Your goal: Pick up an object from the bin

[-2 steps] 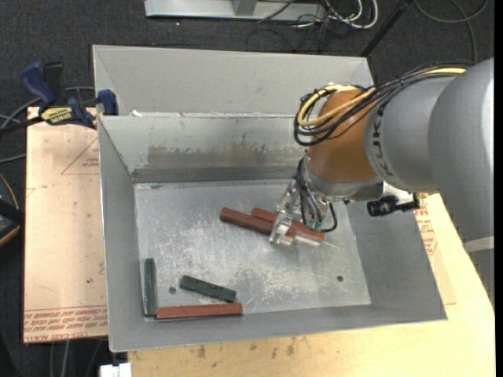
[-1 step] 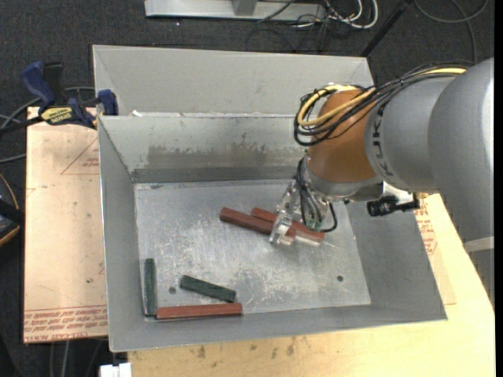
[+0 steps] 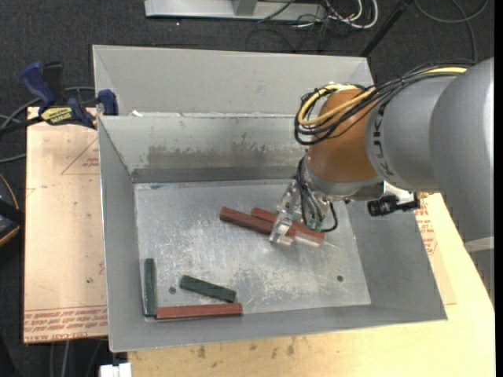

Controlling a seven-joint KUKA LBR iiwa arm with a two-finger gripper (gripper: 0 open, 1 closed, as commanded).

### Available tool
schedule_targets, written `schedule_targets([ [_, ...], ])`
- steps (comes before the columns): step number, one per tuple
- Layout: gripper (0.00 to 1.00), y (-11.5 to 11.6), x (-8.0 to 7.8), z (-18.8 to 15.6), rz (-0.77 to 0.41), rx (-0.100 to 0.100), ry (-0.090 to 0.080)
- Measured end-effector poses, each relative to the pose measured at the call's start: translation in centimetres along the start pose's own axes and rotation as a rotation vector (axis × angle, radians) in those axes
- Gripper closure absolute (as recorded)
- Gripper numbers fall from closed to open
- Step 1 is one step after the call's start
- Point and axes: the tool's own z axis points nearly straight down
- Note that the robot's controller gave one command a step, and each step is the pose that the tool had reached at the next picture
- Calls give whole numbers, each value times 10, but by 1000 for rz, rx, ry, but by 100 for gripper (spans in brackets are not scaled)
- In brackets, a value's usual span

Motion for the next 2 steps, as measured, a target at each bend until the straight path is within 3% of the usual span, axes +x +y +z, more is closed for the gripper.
schedule_targets([
  [2, 100, 0, 3, -22, -1, 5, 18],
])
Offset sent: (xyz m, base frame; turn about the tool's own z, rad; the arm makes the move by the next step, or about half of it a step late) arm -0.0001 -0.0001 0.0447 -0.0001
